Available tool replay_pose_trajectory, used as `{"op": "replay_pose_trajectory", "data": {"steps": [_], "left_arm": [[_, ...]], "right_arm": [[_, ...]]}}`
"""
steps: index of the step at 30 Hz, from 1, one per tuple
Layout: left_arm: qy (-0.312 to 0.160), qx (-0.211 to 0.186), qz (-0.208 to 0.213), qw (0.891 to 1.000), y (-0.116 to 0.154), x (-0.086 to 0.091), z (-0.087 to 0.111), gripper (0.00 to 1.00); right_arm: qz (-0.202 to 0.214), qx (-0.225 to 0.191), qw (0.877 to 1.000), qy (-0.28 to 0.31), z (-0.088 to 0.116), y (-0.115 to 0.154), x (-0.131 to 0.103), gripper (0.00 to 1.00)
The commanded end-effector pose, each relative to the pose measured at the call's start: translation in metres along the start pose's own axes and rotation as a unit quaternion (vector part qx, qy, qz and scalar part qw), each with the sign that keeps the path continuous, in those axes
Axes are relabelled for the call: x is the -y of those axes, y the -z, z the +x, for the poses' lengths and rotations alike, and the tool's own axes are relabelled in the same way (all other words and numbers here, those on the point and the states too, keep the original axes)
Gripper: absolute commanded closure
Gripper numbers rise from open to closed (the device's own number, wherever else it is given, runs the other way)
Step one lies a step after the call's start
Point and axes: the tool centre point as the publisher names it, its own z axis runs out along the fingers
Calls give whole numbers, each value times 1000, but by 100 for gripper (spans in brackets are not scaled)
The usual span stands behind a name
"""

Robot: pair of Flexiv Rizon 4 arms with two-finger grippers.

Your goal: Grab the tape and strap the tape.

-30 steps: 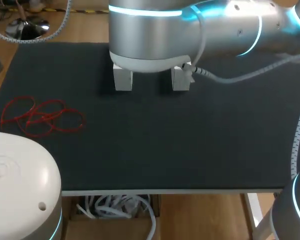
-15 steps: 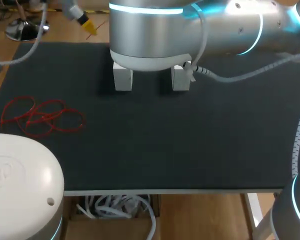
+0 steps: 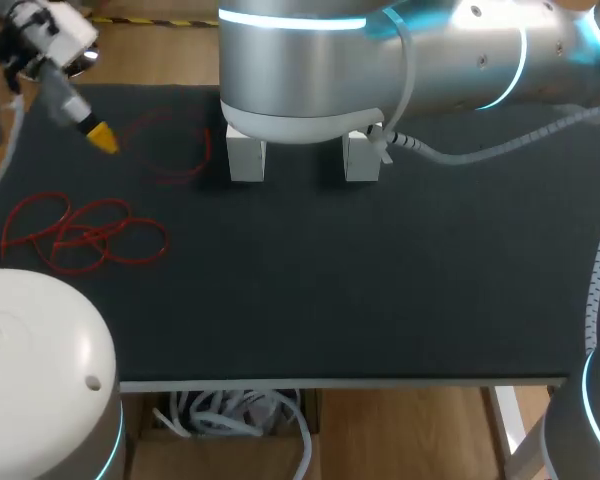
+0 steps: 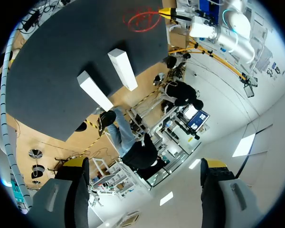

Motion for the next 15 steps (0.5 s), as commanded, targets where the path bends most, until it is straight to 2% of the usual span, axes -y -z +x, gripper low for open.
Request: {"op": "replay_pose_trajectory", "data": {"steps": [1,3,4,5,6,7,8,15], "left_arm": [[0,-14,0,1000,-1,-38,-11,100],[3,-20,-8,1000,1,-46,-14,100],[3,-20,-8,1000,1,-46,-14,92],[3,-20,-8,1000,1,-46,-14,76],[3,-20,-8,1000,1,-46,-14,68],[3,-20,-8,1000,1,-46,-14,7],[3,-20,-8,1000,1,-46,-14,0],[3,-20,-8,1000,1,-46,-14,0]], "right_arm": [[-1,-1,1000,2,-1,0,2,0],[-1,-1,1000,2,-1,0,2,0],[-1,-1,1000,2,-1,0,2,0],[-1,-1,1000,2,-1,0,2,0],[-1,-1,1000,2,-1,0,2,0],[-1,-1,1000,2,-1,0,2,0],[-1,-1,1000,2,-1,0,2,0],[-1,-1,1000,2,-1,0,2,0]]}}
